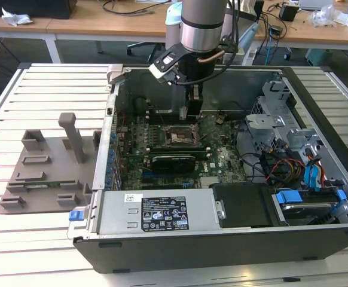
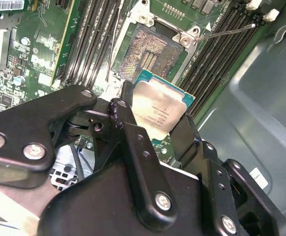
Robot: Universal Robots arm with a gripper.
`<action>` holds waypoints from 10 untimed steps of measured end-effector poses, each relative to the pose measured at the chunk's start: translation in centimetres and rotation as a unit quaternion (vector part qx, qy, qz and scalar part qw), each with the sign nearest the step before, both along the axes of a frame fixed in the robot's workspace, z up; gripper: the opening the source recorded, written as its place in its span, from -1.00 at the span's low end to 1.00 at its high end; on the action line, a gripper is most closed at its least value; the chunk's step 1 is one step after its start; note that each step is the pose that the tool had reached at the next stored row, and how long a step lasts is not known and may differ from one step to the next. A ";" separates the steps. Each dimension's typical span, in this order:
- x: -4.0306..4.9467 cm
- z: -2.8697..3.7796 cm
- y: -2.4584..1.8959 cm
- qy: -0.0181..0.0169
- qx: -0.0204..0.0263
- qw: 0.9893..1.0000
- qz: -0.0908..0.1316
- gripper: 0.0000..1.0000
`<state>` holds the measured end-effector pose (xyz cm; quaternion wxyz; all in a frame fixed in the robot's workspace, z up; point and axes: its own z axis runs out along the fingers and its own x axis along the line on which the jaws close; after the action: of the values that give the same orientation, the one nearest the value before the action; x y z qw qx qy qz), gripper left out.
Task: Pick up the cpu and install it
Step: 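Place the cpu into insertion slot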
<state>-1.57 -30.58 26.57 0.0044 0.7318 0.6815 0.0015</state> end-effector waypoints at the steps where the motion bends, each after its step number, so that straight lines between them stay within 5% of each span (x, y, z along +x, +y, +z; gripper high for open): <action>1: -0.02 -0.02 -0.01 0.000 0.000 1.000 0.000 0.09; 6: -0.45 -0.60 -0.61 0.000 0.000 1.000 0.007 0.09; 10: -0.45 -0.90 -0.64 0.001 0.000 0.999 0.049 0.09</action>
<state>-2.03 -31.22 25.67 0.0038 0.6979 0.7162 0.0010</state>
